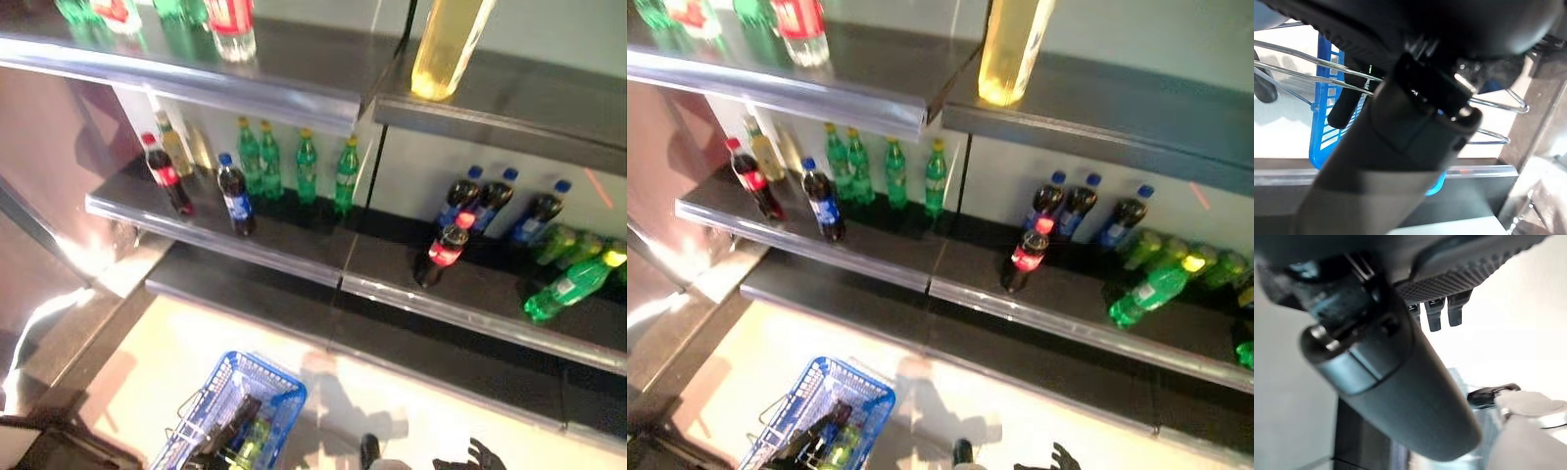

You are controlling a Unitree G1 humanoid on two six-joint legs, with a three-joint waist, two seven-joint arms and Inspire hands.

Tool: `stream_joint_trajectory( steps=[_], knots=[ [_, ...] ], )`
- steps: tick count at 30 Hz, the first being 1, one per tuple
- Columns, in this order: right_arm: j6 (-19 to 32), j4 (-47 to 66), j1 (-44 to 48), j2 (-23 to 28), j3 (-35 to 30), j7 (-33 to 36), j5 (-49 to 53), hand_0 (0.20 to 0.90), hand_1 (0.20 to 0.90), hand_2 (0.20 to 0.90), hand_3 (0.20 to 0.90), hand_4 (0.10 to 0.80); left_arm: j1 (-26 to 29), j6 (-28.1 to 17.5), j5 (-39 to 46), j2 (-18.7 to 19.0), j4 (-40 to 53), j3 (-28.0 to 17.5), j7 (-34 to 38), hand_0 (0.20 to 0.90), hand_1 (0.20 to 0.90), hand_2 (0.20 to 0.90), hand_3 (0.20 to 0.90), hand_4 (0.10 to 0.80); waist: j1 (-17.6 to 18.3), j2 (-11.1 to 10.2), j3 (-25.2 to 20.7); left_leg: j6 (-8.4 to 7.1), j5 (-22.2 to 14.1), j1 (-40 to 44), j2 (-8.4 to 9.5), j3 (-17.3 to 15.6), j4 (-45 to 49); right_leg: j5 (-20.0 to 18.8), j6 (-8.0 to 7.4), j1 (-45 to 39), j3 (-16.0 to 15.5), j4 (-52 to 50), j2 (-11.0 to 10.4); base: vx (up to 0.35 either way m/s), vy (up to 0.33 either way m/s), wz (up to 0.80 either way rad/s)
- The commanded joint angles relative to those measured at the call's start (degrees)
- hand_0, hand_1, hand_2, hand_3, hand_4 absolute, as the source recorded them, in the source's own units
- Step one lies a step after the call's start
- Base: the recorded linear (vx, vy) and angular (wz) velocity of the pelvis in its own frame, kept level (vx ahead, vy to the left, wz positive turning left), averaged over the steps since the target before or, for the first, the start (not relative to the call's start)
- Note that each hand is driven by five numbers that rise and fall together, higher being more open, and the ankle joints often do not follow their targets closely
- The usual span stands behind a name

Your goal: Pick up the drink and place into the basket.

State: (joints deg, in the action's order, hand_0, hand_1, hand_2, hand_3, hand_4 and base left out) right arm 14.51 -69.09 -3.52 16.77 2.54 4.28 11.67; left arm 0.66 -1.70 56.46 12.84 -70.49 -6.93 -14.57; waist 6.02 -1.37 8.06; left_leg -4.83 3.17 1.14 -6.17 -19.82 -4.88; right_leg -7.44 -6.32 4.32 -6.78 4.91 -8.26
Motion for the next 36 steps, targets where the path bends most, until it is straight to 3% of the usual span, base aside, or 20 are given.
stream_joint_trajectory(
  steps=[1,7,10,16,25,36],
  knots=[
    [4.4,2.4,8.2,4.8,3.7,4.3,-3.0,0.9,0.9,0.9,0.9,0.8,6.7,-7.2,4.4,5.1,4.1,0.2,-2.6,0.3,0.3,0.3,0.2,0.1,-0.7,2.1,7.1,0.25,0.7,-4.5,-1.99,8.1,0.7,2.7,-0.85,1.6,0.0,-3.7,-0.7,-0.276,-0.042,-0.24],
    [7.5,3.9,13.1,6.8,7.2,6.5,-0.7,0.9,0.9,0.9,0.9,0.8,12.0,-7.7,9.5,6.6,5.0,2.5,-1.9,0.3,0.3,0.3,0.2,0.1,0.3,3.0,14.3,-0.13,-0.6,-15.8,-2.88,11.8,12.7,6.2,1.24,12.6,2.1,-15.4,-1.5,-0.258,-0.038,0.07],
    [11.0,4.4,14.5,7.2,7.2,7.2,0.1,0.9,0.9,0.9,0.9,0.8,12.7,-8.1,10.5,6.2,5.9,3.0,-1.7,0.3,0.3,0.3,0.2,0.1,0.5,3.3,15.8,0.1,-3.6,-20.4,-3.47,12.9,20.8,9.2,2.26,17.0,2.4,-22.4,-2.2,-0.134,-0.019,0.06],
    [14.8,12.3,16.1,7.6,8.1,9.8,-0.7,0.9,0.9,0.9,0.9,0.8,12.8,-8.6,10.7,5.7,7.7,3.6,-0.6,0.3,0.3,0.3,0.2,0.1,0.3,3.0,16.5,0.44,-6.6,-24.5,-4.26,13.1,28.0,11.0,2.93,20.0,1.8,-27.2,-2.9,-0.031,-0.018,0.01],
    [14.2,33.7,14.5,8.7,10.9,16.3,-7.2,0.9,0.9,0.9,0.9,0.8,10.8,-8.7,9.1,5.0,12.5,3.8,2.2,0.3,0.3,0.3,0.2,0.1,0.6,2.2,16.5,0.82,-8.7,-27.5,-4.58,13.0,33.5,11.6,2.79,22.3,2.1,-30.4,-3.5,0.006,-0.009,0.04],
    [17.3,51.7,12.5,11.7,6.4,19.9,-12.2,0.9,0.9,0.9,0.9,0.8,7.5,-8.2,7.6,5.5,14.3,2.4,1.9,0.3,0.3,0.3,0.2,0.1,0.8,1.9,16.9,0.78,-8.7,-26.5,-4.66,12.7,33.6,11.2,2.02,20.2,2.3,-28.7,-3.8,0.021,0.002,0.0]
  ],
)
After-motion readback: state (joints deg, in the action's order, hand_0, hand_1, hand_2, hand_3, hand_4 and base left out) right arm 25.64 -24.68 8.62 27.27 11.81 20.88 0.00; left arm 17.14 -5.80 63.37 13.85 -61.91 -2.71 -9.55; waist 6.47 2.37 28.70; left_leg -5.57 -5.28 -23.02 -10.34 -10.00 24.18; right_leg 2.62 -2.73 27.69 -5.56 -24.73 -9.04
